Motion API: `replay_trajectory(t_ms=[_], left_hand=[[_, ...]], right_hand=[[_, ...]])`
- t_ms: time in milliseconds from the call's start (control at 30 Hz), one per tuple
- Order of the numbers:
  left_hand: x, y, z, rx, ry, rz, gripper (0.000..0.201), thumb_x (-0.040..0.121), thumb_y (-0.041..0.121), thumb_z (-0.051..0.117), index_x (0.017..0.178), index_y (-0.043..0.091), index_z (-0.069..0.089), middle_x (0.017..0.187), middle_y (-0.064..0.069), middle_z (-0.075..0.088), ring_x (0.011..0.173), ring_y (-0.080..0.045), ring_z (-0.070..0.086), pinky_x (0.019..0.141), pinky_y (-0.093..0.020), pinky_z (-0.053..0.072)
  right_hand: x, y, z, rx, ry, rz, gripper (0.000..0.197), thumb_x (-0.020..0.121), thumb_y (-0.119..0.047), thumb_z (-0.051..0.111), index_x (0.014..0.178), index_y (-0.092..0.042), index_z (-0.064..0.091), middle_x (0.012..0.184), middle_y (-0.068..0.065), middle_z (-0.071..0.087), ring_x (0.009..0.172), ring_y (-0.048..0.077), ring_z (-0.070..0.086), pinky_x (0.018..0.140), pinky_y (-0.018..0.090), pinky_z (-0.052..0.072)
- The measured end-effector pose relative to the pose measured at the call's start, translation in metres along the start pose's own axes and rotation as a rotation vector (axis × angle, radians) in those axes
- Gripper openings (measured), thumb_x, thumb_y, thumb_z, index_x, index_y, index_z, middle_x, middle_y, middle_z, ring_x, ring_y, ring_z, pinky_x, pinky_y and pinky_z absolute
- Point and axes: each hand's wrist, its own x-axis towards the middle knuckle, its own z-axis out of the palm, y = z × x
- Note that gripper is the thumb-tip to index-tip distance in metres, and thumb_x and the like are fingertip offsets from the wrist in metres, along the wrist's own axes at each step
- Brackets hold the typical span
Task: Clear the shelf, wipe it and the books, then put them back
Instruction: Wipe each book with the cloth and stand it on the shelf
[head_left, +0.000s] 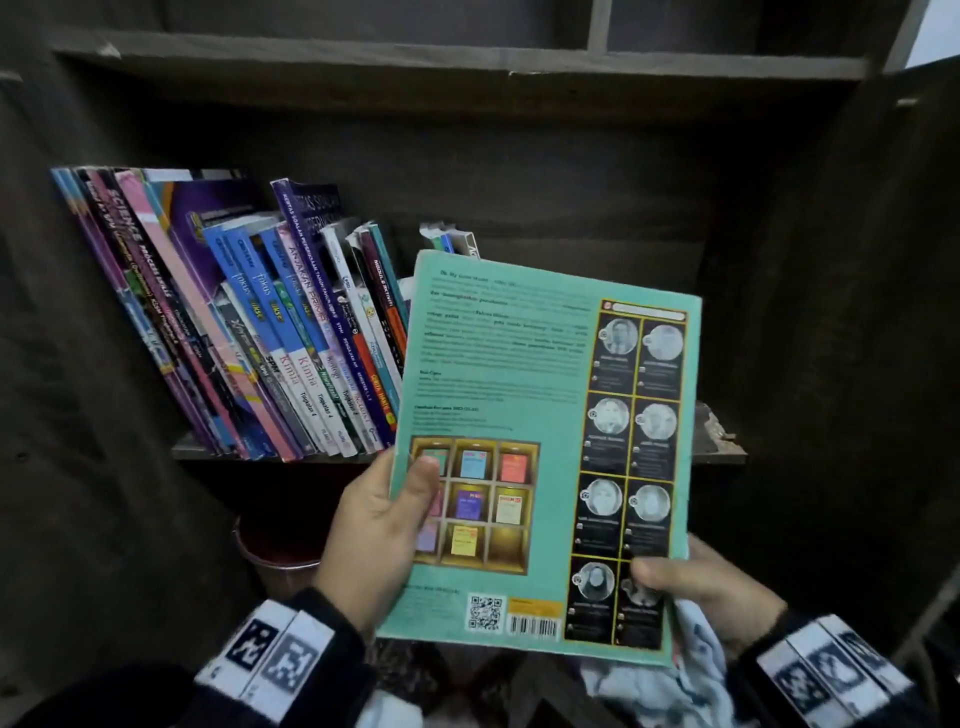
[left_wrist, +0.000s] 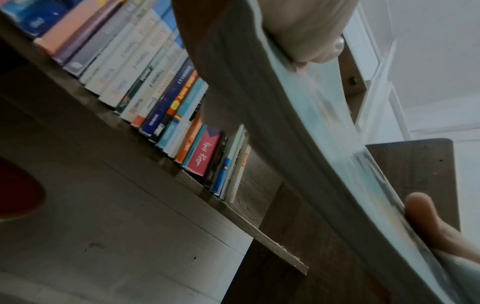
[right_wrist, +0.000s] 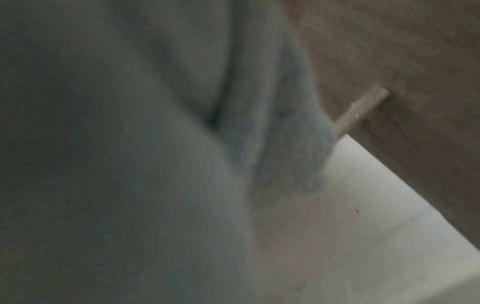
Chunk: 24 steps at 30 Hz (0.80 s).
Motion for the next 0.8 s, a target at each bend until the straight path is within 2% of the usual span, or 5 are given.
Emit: replay_trajectory(t_ms=[100, 233, 433, 633, 800], left_hand=[[0.014, 0.002, 0.012, 0.076, -0.089, 0.01, 0.028, 0.081, 0.033, 0.052, 0.102, 0.018, 0.061, 0.088, 0.008, 0.075, 0.079, -0.007, 0.071, 0.065, -0.021, 0.055], [0.045, 0.019, 0.026, 0.329, -0.283, 0.003, 0.03, 0.08, 0.048, 0.054, 0.109, 0.038, 0.052, 0.108, 0.011, 0.069, 0.1, -0.005, 0.065, 0.089, -0.036, 0.054], [0.089, 0.049, 0.014, 0.532, -0.17, -0.06, 0.043, 0.096, 0.029, 0.055, 0.136, 0.025, 0.043, 0.106, -0.001, 0.066, 0.098, -0.027, 0.065, 0.081, -0.037, 0.054], [0.117, 0.034, 0.014, 0.51, -0.072, -0.145, 0.042, 0.096, 0.022, 0.056, 0.135, 0.021, 0.042, 0.103, -0.011, 0.066, 0.094, -0.027, 0.067, 0.08, -0.04, 0.054], [0.125, 0.012, 0.016, 0.5, -0.049, -0.17, 0.022, 0.093, 0.023, 0.06, 0.111, 0.025, 0.048, 0.091, -0.011, 0.067, 0.089, -0.026, 0.067, 0.084, -0.048, 0.055]], right_hand=[[-0.017, -0.017, 0.009, -0.091, 0.165, -0.233, 0.086, 0.036, -0.029, 0.098, 0.111, -0.002, 0.064, 0.109, 0.021, 0.069, 0.1, 0.038, 0.067, 0.083, 0.048, 0.056], [-0.04, -0.061, 0.029, -0.159, 0.389, -0.548, 0.026, 0.078, 0.011, 0.06, 0.097, -0.005, 0.059, 0.078, -0.003, 0.074, 0.07, 0.007, 0.07, 0.056, 0.016, 0.052], [-0.019, -0.113, 0.023, -0.456, 0.705, -0.818, 0.021, 0.085, -0.002, 0.066, 0.099, -0.016, 0.059, 0.076, -0.015, 0.063, 0.065, -0.011, 0.058, 0.066, 0.013, 0.047], [0.065, -0.108, 0.024, -0.658, 0.924, -0.715, 0.039, 0.088, -0.027, 0.064, 0.124, -0.04, 0.056, 0.1, -0.007, 0.065, 0.076, -0.001, 0.06, 0.071, 0.02, 0.05], [0.132, -0.072, 0.034, -0.764, 0.902, -0.647, 0.043, 0.089, -0.023, 0.064, 0.132, -0.023, 0.057, 0.121, 0.008, 0.063, 0.11, 0.028, 0.059, 0.092, 0.033, 0.047]])
